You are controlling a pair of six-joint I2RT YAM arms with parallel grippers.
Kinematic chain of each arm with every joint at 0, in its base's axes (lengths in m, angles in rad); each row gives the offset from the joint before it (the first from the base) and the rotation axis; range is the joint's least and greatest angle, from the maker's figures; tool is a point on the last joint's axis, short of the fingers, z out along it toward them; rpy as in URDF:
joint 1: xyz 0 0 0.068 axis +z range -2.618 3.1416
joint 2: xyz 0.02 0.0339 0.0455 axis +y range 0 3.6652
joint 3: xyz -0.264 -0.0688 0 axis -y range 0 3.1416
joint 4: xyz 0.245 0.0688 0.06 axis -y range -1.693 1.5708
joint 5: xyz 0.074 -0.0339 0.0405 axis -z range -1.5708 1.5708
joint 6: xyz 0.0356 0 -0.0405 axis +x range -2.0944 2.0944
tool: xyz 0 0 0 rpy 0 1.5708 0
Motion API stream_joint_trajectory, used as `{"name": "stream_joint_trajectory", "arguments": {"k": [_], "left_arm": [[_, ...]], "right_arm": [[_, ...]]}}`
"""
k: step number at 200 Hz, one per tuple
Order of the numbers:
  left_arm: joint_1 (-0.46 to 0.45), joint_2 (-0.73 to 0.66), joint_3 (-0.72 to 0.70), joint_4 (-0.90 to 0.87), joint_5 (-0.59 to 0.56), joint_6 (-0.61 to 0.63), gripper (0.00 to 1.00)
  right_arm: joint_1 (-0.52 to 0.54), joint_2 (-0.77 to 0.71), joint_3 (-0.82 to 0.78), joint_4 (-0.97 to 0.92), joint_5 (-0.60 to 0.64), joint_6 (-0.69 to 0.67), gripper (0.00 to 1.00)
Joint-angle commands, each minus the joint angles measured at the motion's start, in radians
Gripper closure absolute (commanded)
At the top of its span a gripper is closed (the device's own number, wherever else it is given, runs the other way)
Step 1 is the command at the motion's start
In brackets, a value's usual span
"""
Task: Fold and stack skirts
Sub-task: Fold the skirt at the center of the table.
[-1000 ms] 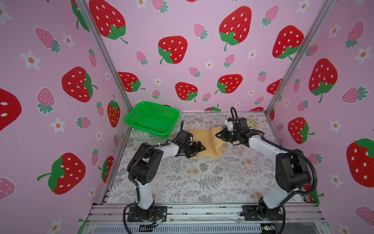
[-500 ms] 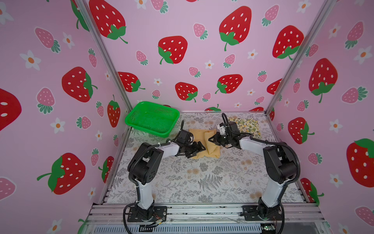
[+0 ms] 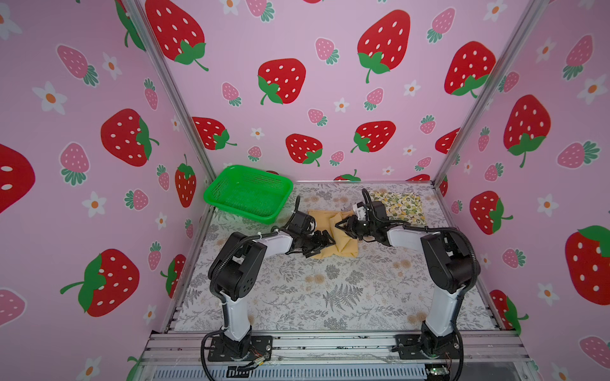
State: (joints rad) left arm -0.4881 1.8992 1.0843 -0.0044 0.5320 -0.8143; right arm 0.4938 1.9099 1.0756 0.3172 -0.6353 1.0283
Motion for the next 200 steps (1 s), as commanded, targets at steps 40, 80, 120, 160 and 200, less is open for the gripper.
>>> {"name": "stream_joint_trajectory", "arguments": {"k": [40, 80, 120, 160, 200], "left_arm": [[0.000, 0.011, 0.014, -0.058, -0.019, 0.011, 0.12], [0.001, 0.005, 0.015, -0.074, -0.024, 0.018, 0.12], [0.002, -0.009, 0.011, -0.084, -0.028, 0.023, 0.12], [0.002, -0.035, 0.003, -0.088, -0.031, 0.020, 0.12], [0.002, -0.101, 0.006, -0.090, -0.007, -0.006, 0.12]], "right_arm": [[0.016, 0.020, -0.013, 0.174, -0.050, 0.136, 0.39], [0.029, 0.027, 0.040, 0.216, -0.053, 0.180, 0.25], [0.029, 0.015, 0.132, 0.092, -0.019, 0.091, 0.00], [0.030, -0.002, 0.104, -0.004, 0.030, -0.006, 0.00], [0.029, -0.067, 0.014, -0.032, 0.106, -0.073, 0.00]]}}
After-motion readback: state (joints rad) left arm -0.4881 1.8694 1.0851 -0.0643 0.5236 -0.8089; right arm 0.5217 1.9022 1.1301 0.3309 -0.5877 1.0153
